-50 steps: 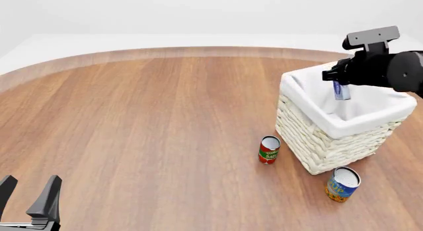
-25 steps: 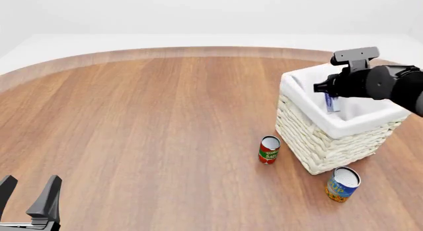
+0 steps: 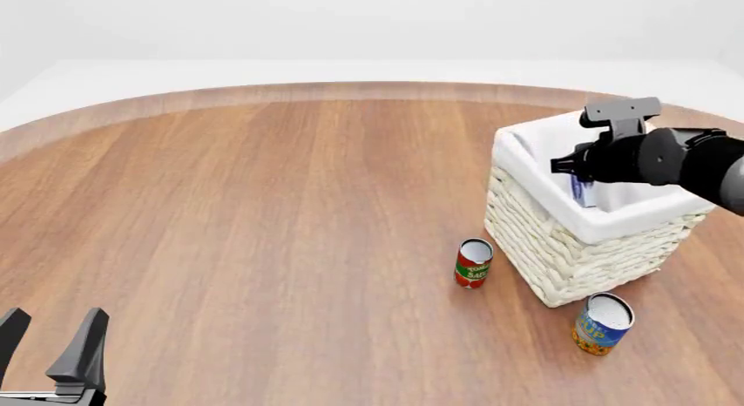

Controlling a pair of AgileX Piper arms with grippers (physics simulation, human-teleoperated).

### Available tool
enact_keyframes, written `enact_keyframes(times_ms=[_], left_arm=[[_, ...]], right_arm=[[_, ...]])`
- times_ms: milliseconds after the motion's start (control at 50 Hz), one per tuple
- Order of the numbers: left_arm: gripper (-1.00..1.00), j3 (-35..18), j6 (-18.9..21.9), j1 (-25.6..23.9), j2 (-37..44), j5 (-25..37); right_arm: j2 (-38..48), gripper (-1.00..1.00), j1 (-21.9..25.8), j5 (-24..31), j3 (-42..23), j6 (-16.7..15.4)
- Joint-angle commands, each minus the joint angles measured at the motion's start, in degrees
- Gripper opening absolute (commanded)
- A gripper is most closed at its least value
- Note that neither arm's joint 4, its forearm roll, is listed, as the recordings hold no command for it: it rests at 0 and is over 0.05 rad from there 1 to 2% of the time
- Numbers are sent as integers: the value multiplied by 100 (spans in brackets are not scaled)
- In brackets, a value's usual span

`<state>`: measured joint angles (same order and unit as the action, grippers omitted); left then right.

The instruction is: Pick up the alphabet soup and the cream cheese box, and put them in the basket.

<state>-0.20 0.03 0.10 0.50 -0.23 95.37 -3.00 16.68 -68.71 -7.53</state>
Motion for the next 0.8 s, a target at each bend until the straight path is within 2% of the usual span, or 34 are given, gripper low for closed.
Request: enact_keyframes(times_ms=[20, 260, 280, 420, 440, 800], left_arm=[[100, 0, 0, 1, 1, 0], [100, 0, -1, -1, 0, 0], [100, 0, -2, -1, -1, 0], [100, 0, 0, 0, 0, 0], [100, 0, 1, 0, 0, 0], [100, 0, 0, 2, 2, 0]], right_arm=[[-116, -100, -36, -55, 98, 43], [-335, -100, -54, -2, 200, 50], [-309, -100, -69, -137, 305, 37], [-336, -100, -163, 47, 119, 44], [-350, 100, -147, 53, 121, 87], [-627, 100, 20, 101, 273, 112]])
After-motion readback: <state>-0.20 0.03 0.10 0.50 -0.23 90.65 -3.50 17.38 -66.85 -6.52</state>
